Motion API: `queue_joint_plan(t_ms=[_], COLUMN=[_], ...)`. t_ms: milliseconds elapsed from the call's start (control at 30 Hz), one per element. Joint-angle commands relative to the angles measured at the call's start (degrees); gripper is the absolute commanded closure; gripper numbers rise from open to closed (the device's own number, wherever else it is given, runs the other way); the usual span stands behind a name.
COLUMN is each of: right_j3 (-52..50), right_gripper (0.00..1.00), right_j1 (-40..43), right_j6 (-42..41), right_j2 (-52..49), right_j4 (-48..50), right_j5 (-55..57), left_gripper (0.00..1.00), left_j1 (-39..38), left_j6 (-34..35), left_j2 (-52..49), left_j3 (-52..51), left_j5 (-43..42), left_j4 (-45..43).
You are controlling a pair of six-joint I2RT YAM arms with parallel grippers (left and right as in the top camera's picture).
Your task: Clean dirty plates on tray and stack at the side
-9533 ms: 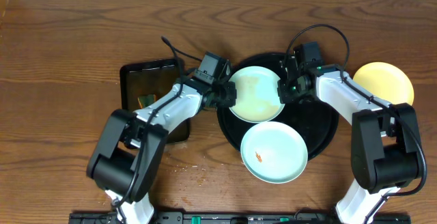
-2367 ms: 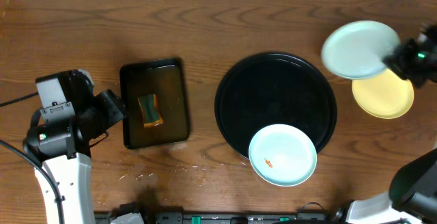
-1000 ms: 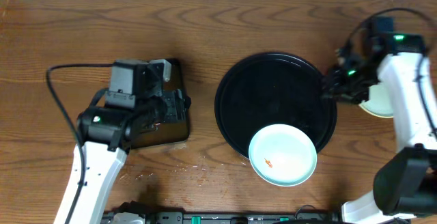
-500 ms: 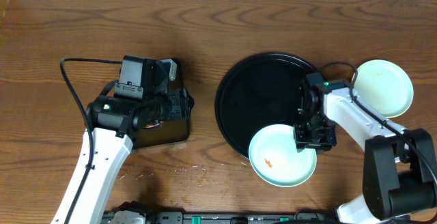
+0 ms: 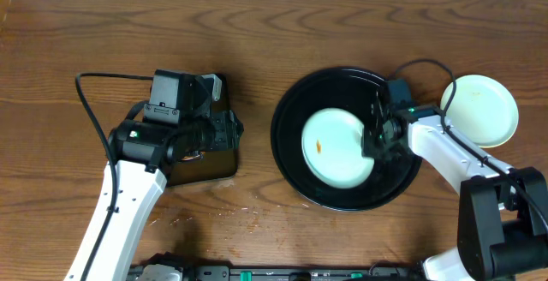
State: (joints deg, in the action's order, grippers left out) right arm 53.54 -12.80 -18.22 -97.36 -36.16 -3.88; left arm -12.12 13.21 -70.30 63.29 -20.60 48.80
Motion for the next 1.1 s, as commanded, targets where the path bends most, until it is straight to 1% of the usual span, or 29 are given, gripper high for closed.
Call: queue_joint_plan(t_ms=[0,100,167,267,333,433,500,533,567,667,700,733,767,833,900,1000,1067], right_j3=[-0.72,-0.72,-0.72,-0.72,-0.72,-0.72,-0.72,-0.72,-0.72,-0.85,-0.87,-0.87,-0.87,-0.76,-0.37,-0.31,-0.31], right_gripper=[0.99,0.99,0.99,0.81,0.75,0.77,0.77,0.77,0.79,0.91,0.96,0.98,0.97,0.87,0.82,0.76,0.76], right_j1=[0.0,0.0,0.02,0.07,0.11,0.13,0.11,0.11,0.11,0.07,0.07,0.07,0.07,0.07,0.2,0.57,0.74], right_j6=[3.04,5.2,5.2,5.31,7.74,12.41,16.68,16.5,16.04,11.54,8.22,6.19,5.05,5.18,5.31,9.81,13.44], right_j2=[-1.53,-1.53,-1.53,-1.53,-1.53,-1.53,-1.53,-1.53,-1.53,-1.55,-1.55,-1.53,-1.53,-1.53,-1.53,-1.53,-1.53], right_j4=[7.52,11.45,11.19,9.86,9.57,10.19,10.54,10.43,10.08,6.16,2.62,0.52,-0.59,-0.68,0.42,4.59,6.78], right_j5=[4.35,5.05,5.11,5.11,4.9,2.58,-1.51,-2.08,-2.45,-2.32,-1.81,-1.05,-0.39,1.73,3.04,-0.37,-2.6], left_gripper=[0.4,0.39,0.4,0.4,0.4,0.4,0.39,0.39,0.39,0.39,0.39,0.39,0.39,0.39,0.39,0.39,0.38], left_j1=[-0.13,-0.13,-0.13,-0.13,-0.13,-0.11,-0.11,-0.11,-0.11,-0.11,-0.11,-0.07,-0.07,-0.07,-0.07,-0.07,-0.07], left_j6=[-0.94,-0.94,-0.94,-0.96,-0.66,2.67,4.92,5.55,5.81,6.34,6.36,6.36,6.38,6.4,6.4,7.08,8.0], left_j2=[0.22,0.22,0.22,0.22,0.22,0.22,0.22,0.22,0.22,0.22,0.22,0.22,0.22,0.22,0.22,0.22,0.2], left_j3=[0.11,0.11,0.11,0.11,0.11,0.11,0.11,0.11,0.11,0.11,0.11,0.11,0.11,0.11,0.11,0.11,0.02], left_j5=[0.72,0.72,0.72,0.94,4.11,10.14,13.31,14.19,14.53,15.37,15.37,15.39,15.63,17.2,18.73,20.11,21.84], left_j4=[-0.09,-0.04,0.2,0.81,0.85,0.83,0.81,0.81,0.79,0.87,1.01,1.11,1.22,1.27,1.25,1.46,1.95])
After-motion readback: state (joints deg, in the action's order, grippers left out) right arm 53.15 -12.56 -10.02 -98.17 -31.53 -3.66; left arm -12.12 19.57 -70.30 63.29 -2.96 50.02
